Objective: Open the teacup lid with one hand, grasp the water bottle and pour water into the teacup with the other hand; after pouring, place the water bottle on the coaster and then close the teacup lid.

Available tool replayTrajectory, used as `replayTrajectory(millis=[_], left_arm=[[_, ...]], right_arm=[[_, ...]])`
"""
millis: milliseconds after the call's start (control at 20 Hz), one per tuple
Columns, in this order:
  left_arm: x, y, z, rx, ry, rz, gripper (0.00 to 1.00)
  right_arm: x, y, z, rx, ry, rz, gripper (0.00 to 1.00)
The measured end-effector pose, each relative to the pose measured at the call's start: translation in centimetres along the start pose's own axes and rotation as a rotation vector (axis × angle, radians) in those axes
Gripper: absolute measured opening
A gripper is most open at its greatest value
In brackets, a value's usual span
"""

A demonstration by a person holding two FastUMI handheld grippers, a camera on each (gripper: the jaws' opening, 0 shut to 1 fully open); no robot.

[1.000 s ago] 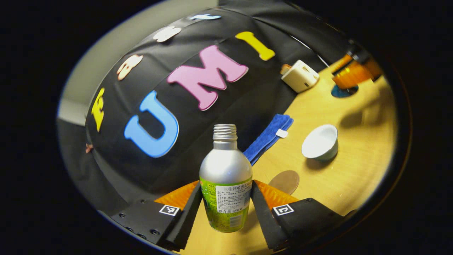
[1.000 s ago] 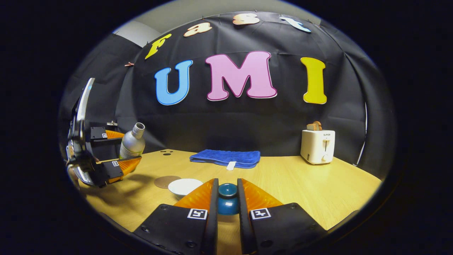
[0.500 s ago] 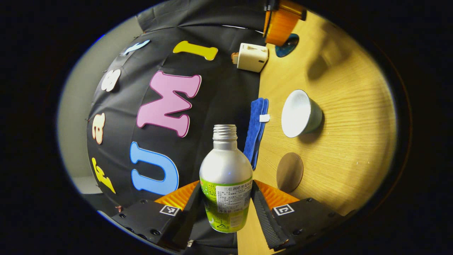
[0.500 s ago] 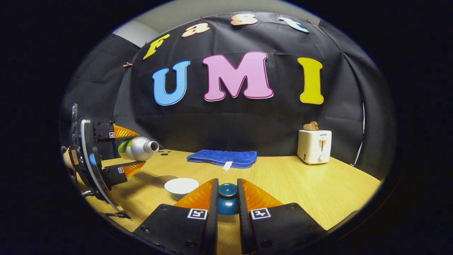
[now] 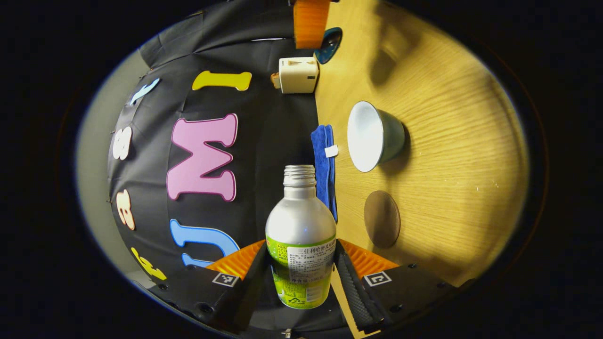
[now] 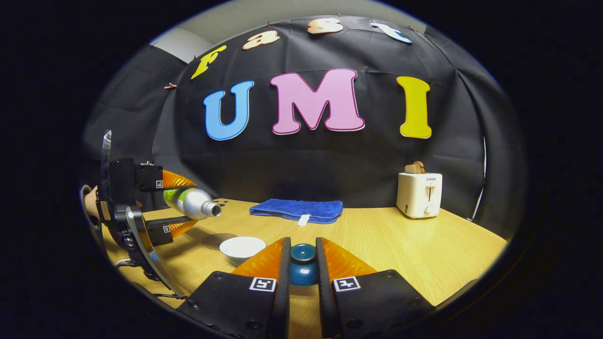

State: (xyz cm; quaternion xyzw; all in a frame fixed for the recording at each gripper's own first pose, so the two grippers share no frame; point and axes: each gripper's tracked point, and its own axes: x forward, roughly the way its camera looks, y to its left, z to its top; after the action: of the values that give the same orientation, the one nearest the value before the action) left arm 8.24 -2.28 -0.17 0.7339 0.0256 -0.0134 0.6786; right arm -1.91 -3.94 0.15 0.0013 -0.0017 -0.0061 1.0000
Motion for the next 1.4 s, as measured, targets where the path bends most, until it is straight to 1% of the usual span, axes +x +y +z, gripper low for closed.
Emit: replayTrajectory(millis=[200, 500, 700, 900, 1200, 1400], left_arm=[[0.5, 0.1, 0.6, 0.076, -0.014, -0.011, 0.81], [0.5, -0.3, 0.3, 0.182, -0.022, -0.037, 0.81], [0.8, 0.3, 0.9, 0.256, -0.041, -0.029, 0.82], [1.4, 1.9, 1.3, 0.296, -0.052, -0.022, 0.82], [1.2, 2.4, 1.1, 0.370, -0.048, -0.009, 0.82], [1.5, 2.8, 0.8, 0.438, -0.050, -0.004, 0.82]], right_arm=[[0.1, 0.0, 0.0, 0.000, 0.000, 0.000, 0.29], [0.0, 0.1, 0.0, 0.000, 0.000, 0.003, 0.29], [0.1, 0.0, 0.0, 0.001, 0.000, 0.003, 0.29], [0.1, 0.1, 0.0, 0.001, 0.001, 0.004, 0.29], [0.0, 0.0, 0.1, 0.001, 0.002, 0.005, 0.29], [0.0, 0.0, 0.0, 0.001, 0.002, 0.005, 0.29]])
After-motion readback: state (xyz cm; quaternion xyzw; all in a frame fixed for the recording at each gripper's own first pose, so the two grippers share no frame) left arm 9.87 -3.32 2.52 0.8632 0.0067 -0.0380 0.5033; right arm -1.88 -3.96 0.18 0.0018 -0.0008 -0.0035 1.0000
